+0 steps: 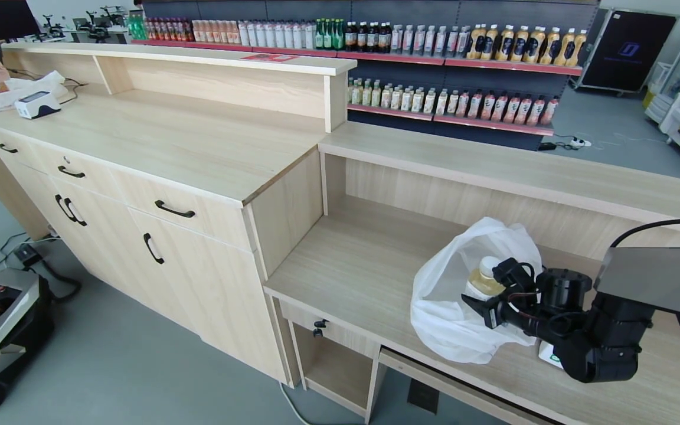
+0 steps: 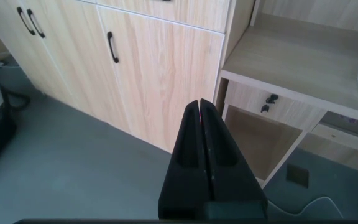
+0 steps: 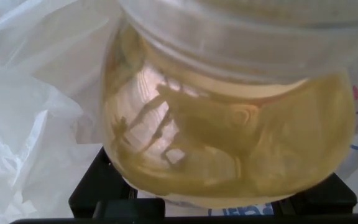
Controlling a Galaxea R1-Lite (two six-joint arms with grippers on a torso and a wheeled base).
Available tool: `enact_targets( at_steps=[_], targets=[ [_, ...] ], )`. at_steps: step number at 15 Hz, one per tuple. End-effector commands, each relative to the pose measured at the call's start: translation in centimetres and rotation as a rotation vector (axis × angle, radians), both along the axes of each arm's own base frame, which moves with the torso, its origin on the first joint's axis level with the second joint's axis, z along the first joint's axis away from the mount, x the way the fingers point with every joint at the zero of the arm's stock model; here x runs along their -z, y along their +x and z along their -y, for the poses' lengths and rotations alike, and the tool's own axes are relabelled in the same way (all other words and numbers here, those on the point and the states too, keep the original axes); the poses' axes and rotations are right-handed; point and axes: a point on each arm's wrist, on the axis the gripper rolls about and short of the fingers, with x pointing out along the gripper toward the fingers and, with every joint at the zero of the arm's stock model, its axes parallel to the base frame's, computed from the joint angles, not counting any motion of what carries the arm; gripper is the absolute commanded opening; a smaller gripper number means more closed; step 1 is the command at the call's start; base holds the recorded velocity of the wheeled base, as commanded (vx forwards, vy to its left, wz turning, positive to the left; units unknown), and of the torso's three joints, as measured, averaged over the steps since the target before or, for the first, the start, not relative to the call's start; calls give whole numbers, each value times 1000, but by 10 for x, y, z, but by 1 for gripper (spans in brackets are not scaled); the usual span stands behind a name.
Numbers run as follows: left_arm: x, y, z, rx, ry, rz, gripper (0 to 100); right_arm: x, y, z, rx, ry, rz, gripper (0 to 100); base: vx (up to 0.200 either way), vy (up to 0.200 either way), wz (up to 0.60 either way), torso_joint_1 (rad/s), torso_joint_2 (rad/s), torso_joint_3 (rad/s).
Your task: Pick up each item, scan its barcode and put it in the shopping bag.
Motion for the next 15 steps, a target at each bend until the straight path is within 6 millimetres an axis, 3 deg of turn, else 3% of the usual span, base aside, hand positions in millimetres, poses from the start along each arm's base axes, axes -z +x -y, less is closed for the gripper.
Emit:
enact_targets(
  at_steps=[1, 5, 6, 9, 12, 15],
  targets=[
    [0, 0, 0, 0, 0, 0, 0, 4, -1, 0, 0, 0, -11, 0, 0, 0, 0, 0, 0, 0],
    [0, 0, 0, 0, 0, 0, 0, 6, -1, 3, 8, 0, -19, 0, 0, 0, 0, 0, 0, 0],
    [0, 0, 0, 0, 0, 0, 0, 7, -2, 4, 9, 0, -23, 100, 0, 0, 0, 0, 0, 0],
    [0, 0, 0, 0, 0, 0, 0, 8, -3, 5, 14, 0, -26, 100, 0, 0, 0, 0, 0, 0],
    [0, 0, 0, 0, 0, 0, 0, -7, 2, 5, 15, 3, 22, 100, 0, 0, 0, 0, 0, 0],
    [0, 0, 0, 0, 0, 0, 0, -54, 7, 2, 6, 1, 131, 100, 0, 0, 0, 0, 0, 0]
  ],
)
